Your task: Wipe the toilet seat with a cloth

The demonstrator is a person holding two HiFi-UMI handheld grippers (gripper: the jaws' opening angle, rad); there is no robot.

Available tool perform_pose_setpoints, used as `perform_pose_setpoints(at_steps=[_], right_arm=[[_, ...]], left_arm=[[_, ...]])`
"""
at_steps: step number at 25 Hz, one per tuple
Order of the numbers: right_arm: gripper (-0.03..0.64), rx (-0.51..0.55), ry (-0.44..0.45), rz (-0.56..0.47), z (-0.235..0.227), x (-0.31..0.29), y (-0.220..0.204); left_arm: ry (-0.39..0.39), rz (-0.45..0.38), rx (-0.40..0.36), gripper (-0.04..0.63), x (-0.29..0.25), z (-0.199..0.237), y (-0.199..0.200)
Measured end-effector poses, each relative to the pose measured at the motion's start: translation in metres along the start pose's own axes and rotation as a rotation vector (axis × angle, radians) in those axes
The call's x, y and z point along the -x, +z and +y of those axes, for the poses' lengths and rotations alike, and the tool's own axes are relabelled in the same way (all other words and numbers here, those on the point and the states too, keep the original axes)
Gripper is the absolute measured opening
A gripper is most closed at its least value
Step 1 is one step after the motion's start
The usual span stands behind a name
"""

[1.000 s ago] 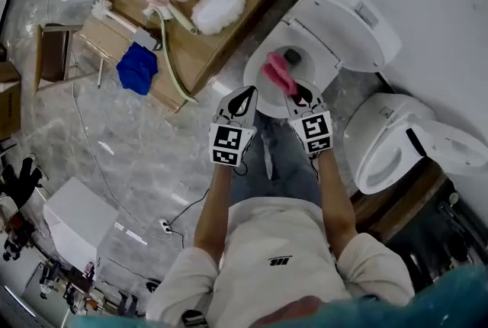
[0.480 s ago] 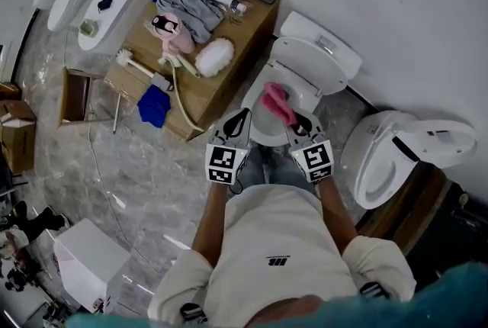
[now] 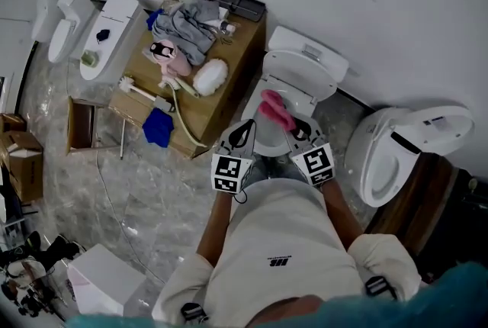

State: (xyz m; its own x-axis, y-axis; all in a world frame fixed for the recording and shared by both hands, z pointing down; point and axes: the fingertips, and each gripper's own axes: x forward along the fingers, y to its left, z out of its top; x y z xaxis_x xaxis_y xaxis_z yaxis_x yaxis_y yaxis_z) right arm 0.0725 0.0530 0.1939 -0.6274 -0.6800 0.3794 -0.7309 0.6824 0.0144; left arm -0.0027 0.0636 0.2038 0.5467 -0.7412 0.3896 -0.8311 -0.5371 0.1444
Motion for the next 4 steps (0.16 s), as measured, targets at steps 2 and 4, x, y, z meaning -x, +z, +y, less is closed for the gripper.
perform_pose_setpoints(at_steps=[2,4], right_arm=[[0.021,-0.002,-0.014,-0.008,-0.0034,-0.0015,0.0035],[0.021,-0.002,-0.026,-0.016,-0.0066,-0.0031,0.007]], left_arm=[[-0.01,-0.001,-0.01,0.011,-0.0034,0.0008,0.0027],[-0.02,-0.005,-0.02,0.011,-0.0071,0.0018,0.0065]])
